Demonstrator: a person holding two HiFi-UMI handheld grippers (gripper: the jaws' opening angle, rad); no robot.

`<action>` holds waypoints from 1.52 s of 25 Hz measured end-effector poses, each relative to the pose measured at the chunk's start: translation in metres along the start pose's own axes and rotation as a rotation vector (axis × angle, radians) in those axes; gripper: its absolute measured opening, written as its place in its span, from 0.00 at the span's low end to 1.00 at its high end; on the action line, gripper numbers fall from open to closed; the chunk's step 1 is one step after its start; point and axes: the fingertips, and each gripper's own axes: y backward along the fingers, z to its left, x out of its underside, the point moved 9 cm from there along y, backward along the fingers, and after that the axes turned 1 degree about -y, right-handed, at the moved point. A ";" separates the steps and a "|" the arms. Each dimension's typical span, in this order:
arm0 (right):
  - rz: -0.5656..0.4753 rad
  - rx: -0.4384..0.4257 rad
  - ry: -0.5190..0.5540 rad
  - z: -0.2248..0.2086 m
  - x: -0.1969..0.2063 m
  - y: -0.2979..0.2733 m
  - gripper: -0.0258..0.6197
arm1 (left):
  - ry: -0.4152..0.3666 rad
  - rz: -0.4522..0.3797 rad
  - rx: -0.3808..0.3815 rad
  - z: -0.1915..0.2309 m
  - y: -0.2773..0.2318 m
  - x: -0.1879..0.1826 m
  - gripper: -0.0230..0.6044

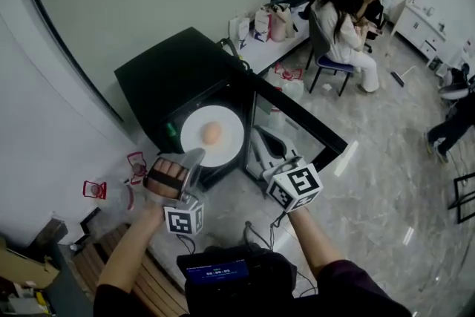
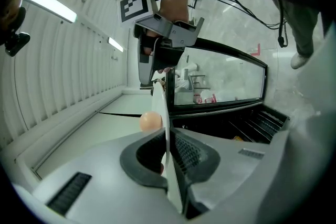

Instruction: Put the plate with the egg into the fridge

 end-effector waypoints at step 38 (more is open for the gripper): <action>0.175 -0.029 0.065 -0.096 0.395 0.057 0.05 | 0.092 0.489 0.220 -0.493 -0.229 0.020 0.08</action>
